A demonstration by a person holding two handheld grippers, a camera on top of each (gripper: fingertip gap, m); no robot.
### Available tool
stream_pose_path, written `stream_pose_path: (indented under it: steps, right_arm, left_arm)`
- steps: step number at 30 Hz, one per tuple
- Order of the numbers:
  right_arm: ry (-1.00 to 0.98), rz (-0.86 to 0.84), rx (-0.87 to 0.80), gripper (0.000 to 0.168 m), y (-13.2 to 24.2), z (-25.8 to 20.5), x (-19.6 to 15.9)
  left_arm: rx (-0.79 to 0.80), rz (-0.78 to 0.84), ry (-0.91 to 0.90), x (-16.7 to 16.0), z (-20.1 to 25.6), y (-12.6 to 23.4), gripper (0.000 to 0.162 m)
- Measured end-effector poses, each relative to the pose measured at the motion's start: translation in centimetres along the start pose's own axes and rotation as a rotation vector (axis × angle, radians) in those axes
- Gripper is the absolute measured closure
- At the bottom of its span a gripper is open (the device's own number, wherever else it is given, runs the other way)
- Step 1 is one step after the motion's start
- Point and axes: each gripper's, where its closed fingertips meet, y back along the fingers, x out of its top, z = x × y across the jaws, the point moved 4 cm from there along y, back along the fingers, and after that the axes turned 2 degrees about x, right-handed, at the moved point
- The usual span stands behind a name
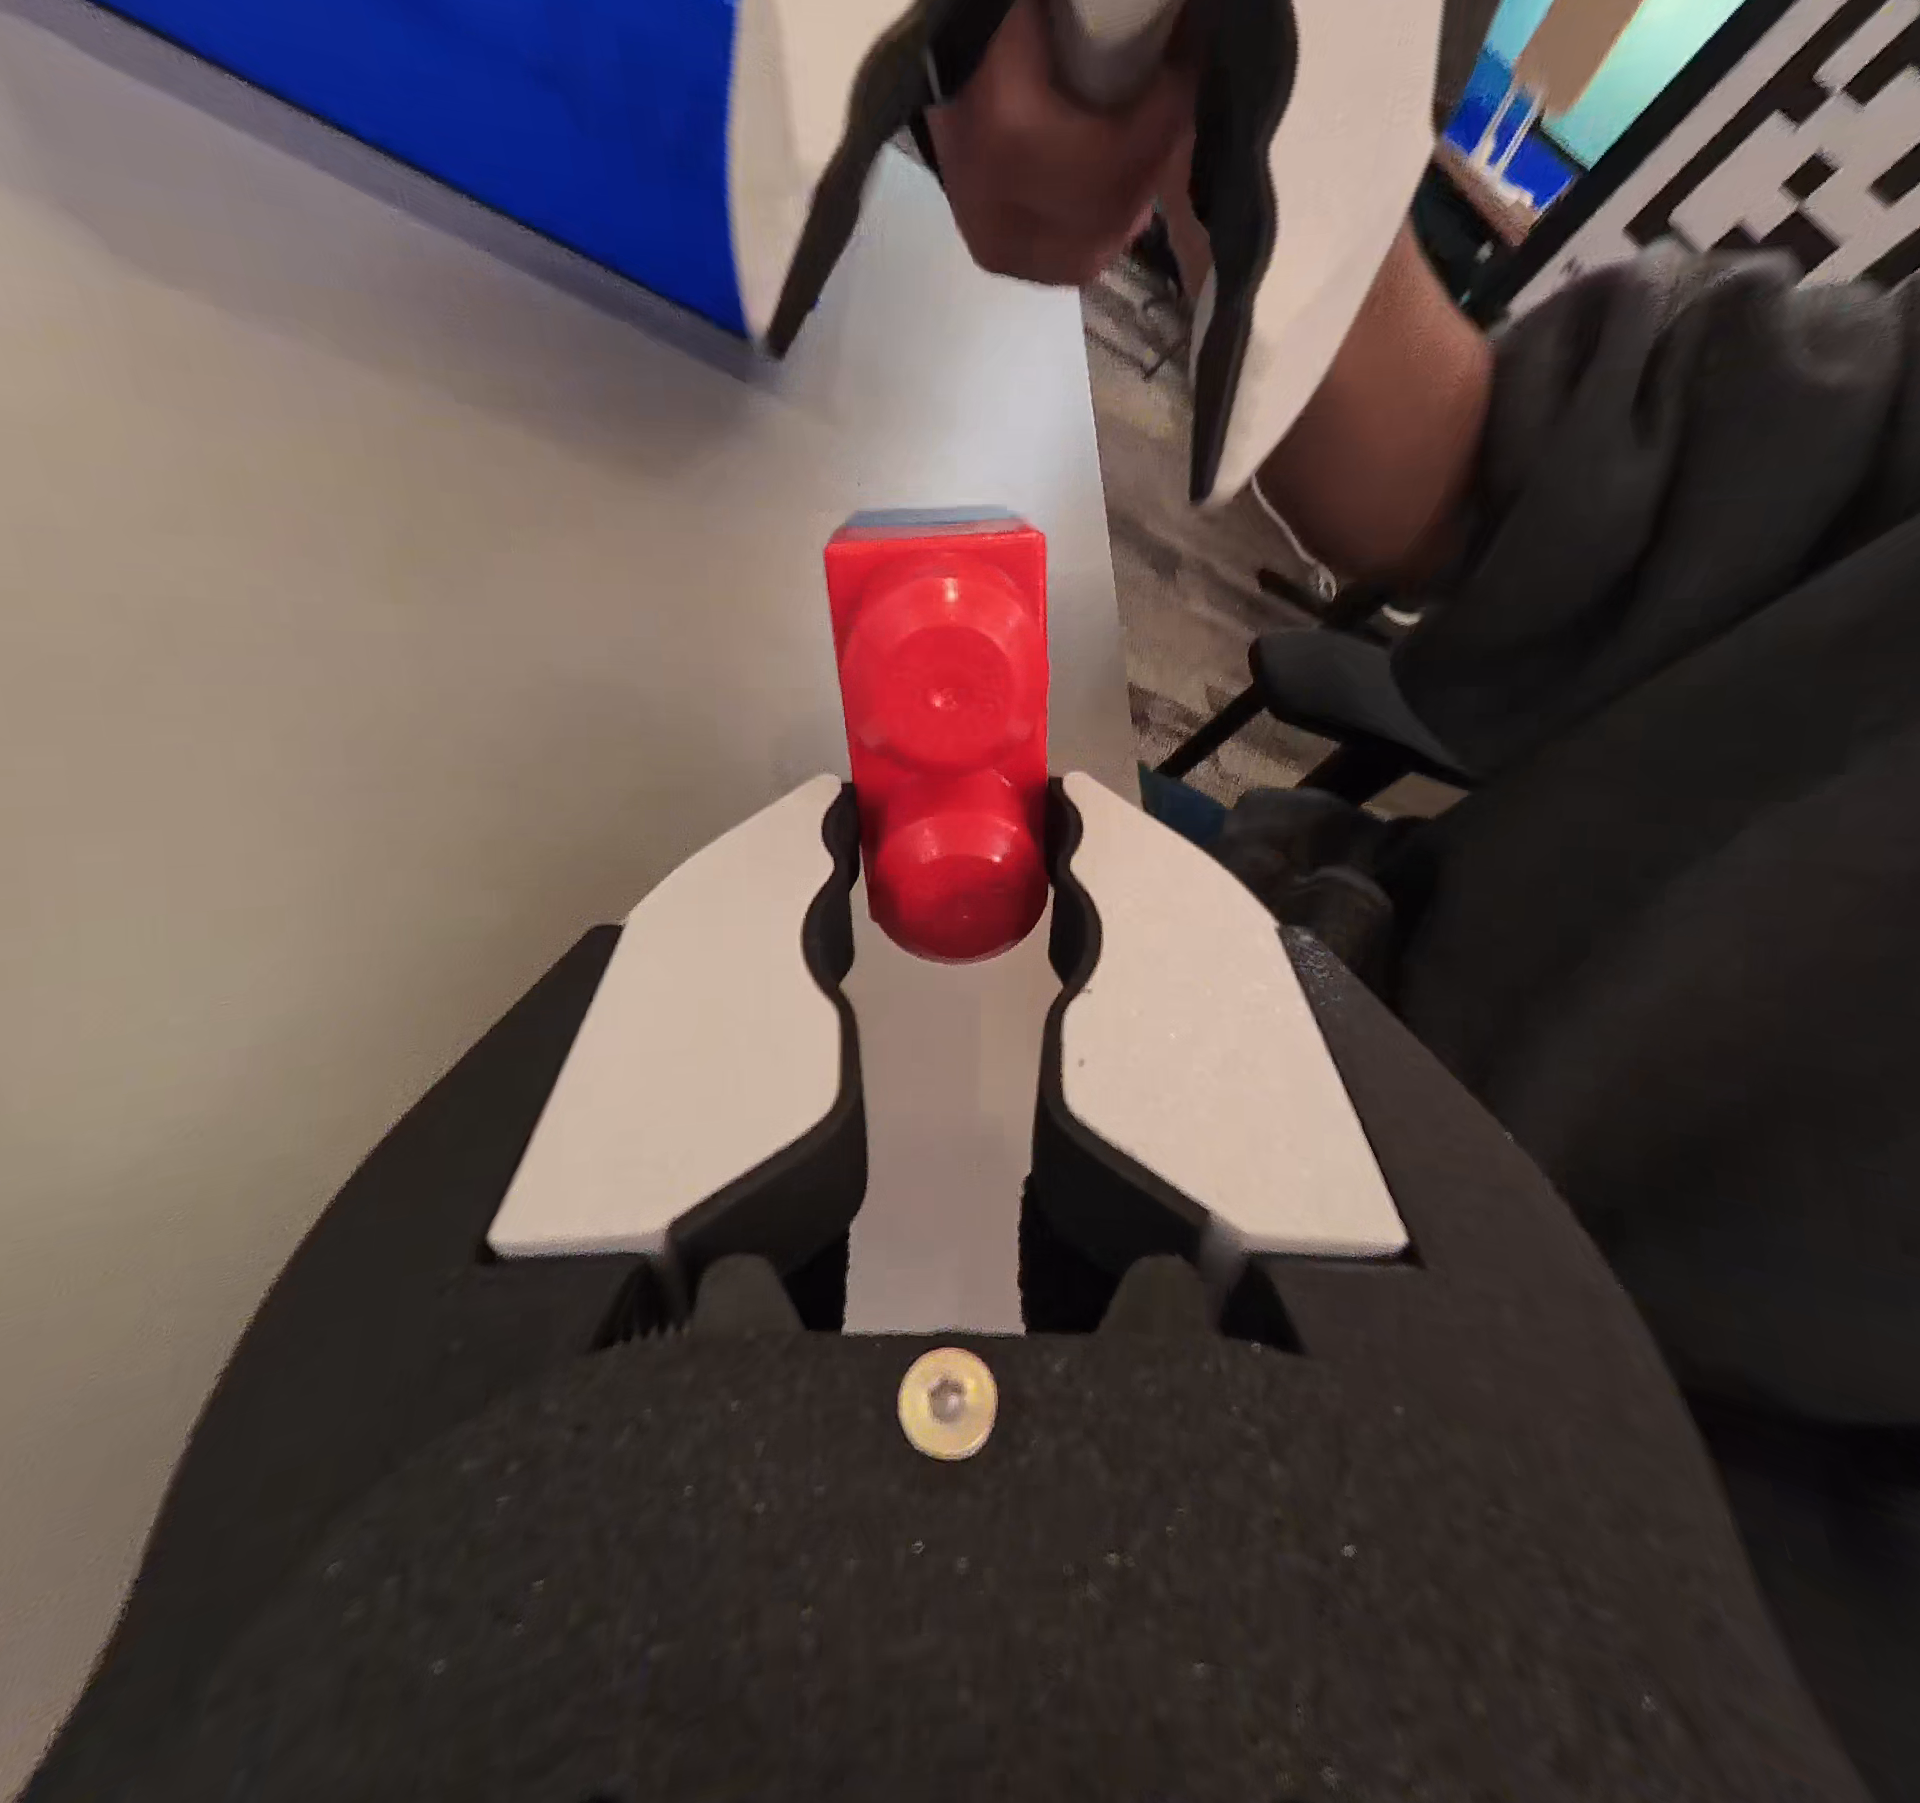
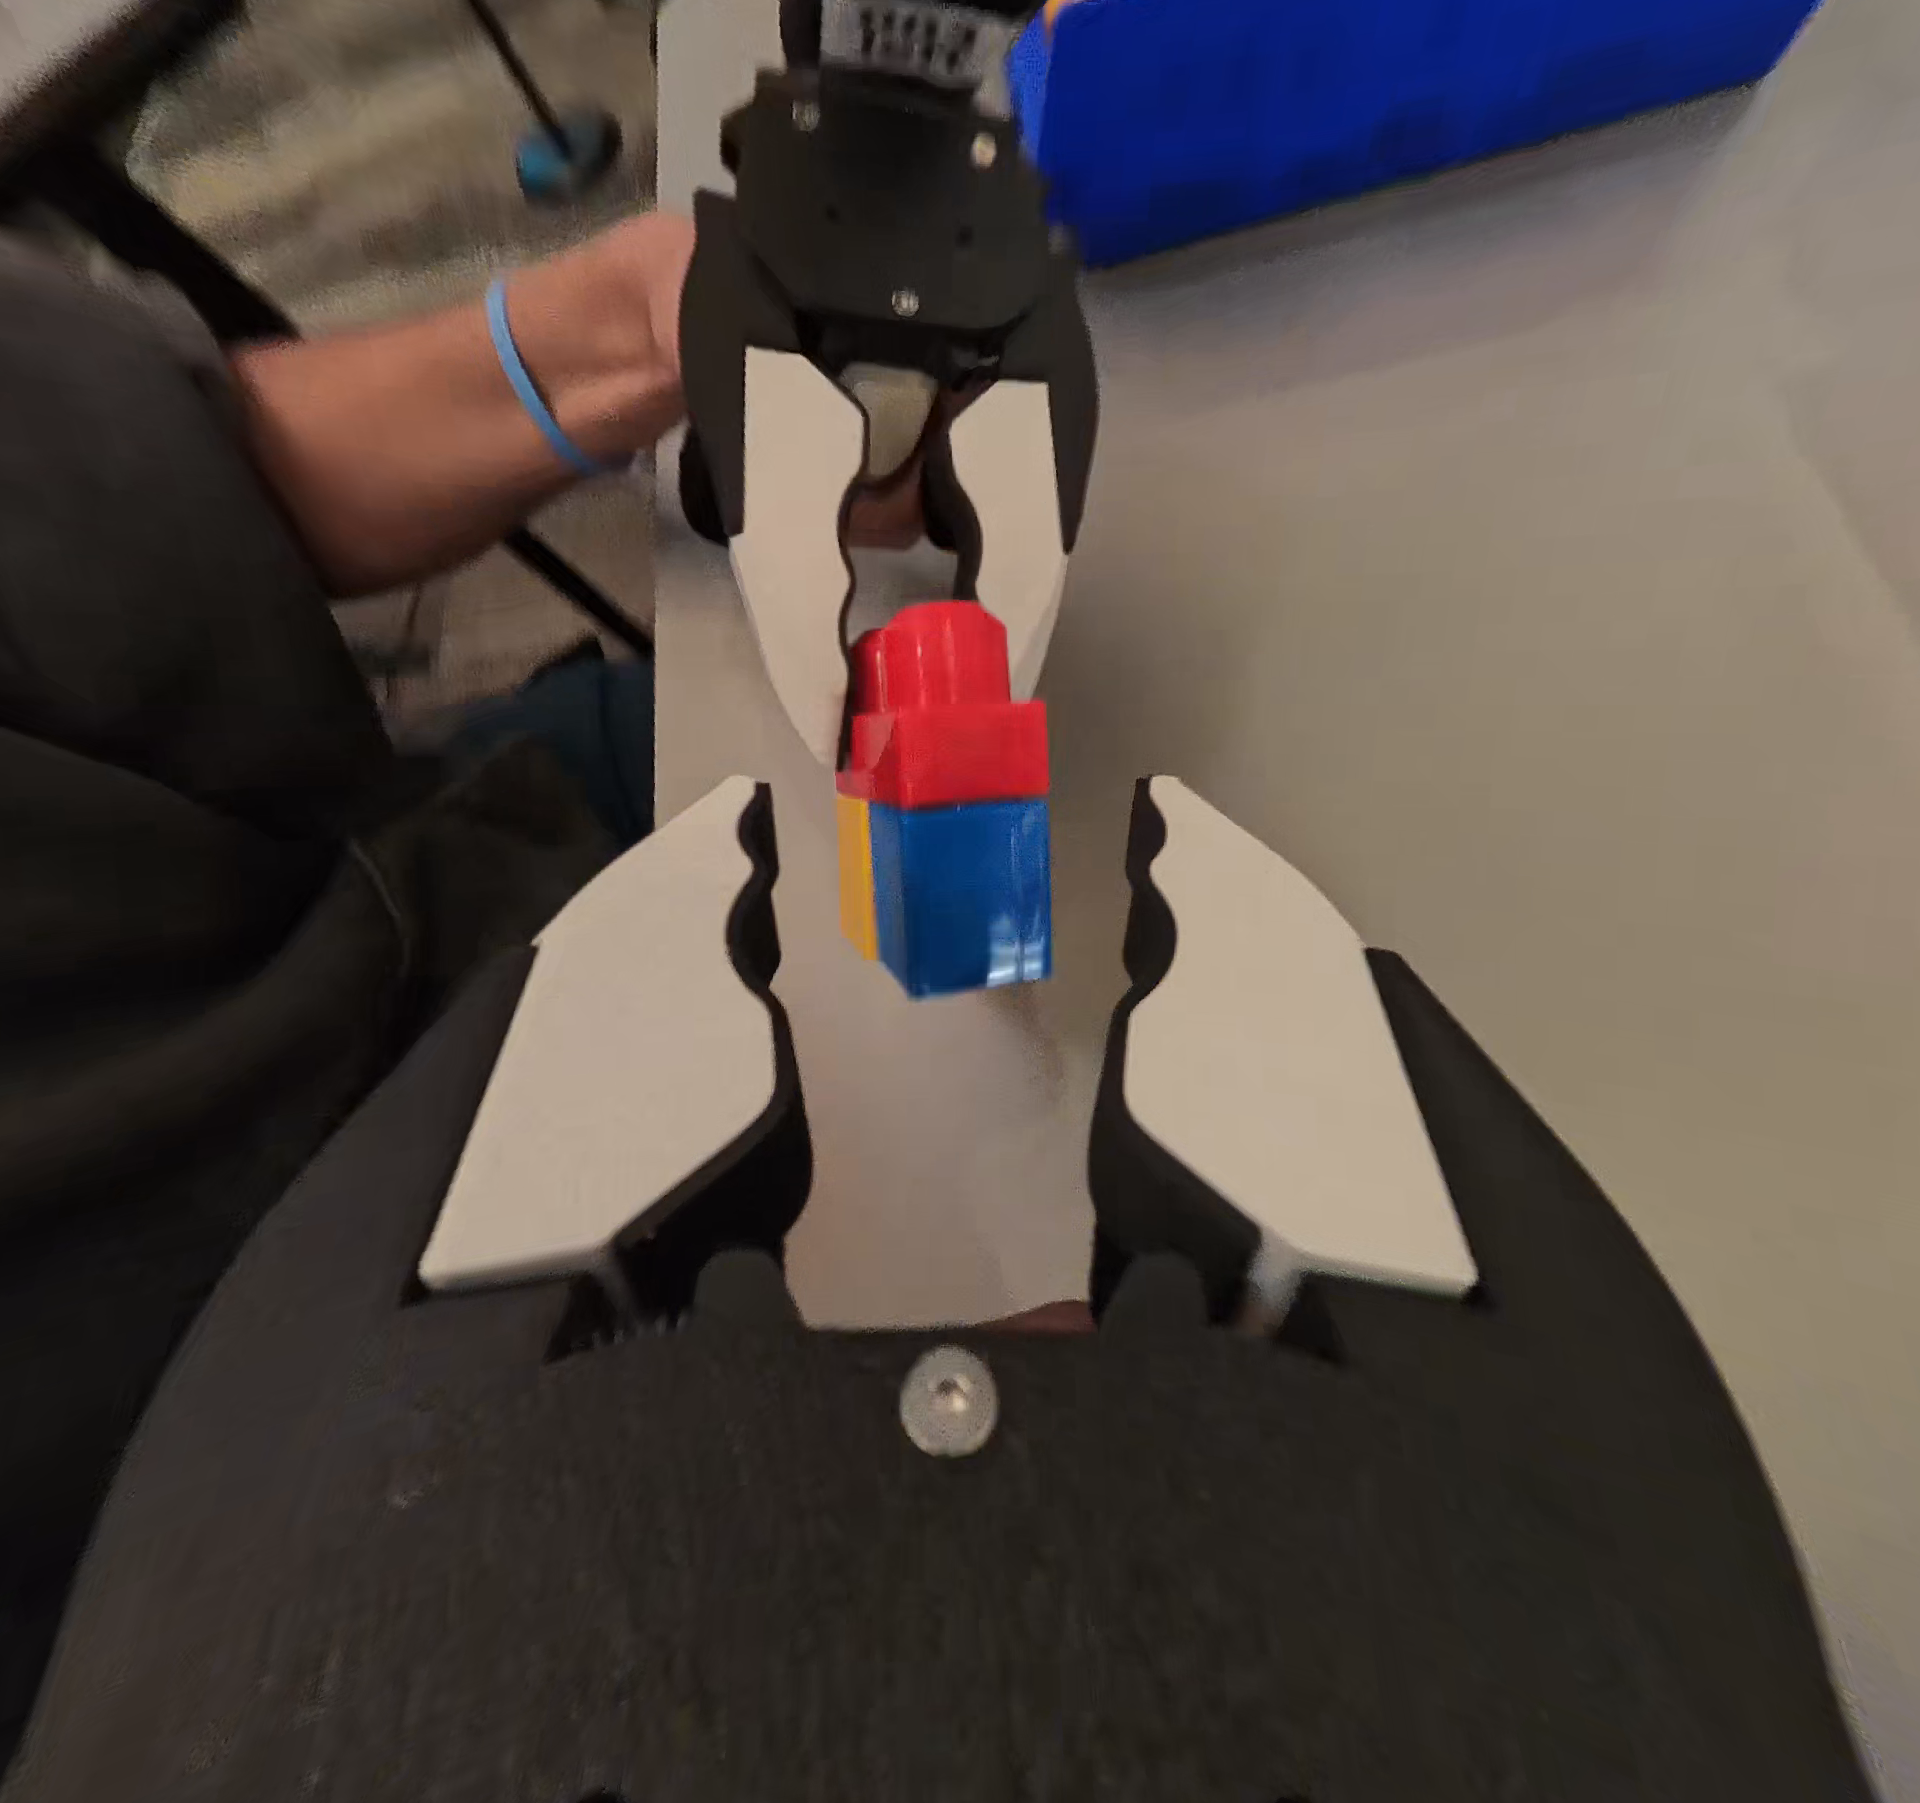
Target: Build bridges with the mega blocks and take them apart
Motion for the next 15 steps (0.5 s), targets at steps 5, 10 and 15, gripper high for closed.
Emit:
stream_pose_path:
  steps: [5,10,15]
  right_arm:
    - [0.012,-0.245,0.114,0.128,-2.8,-0.4,-0.8]
    - [0.042,-0.037,0.022,0.13,-0.7,-0.4,-0.3]
    - [0.013,0.38,-0.365,0.131,7.1,1.0,-1.3]
  left_arm:
    - [-0.014,-0.038,-0.042,0.6,0.9,-1.0,0.128]
    - [0.121,0.149,-0.047,2.0,0.7,1.2,0.107]
    - [0.417,0.494,0.15,1.8,-1.0,7.1,0.084]
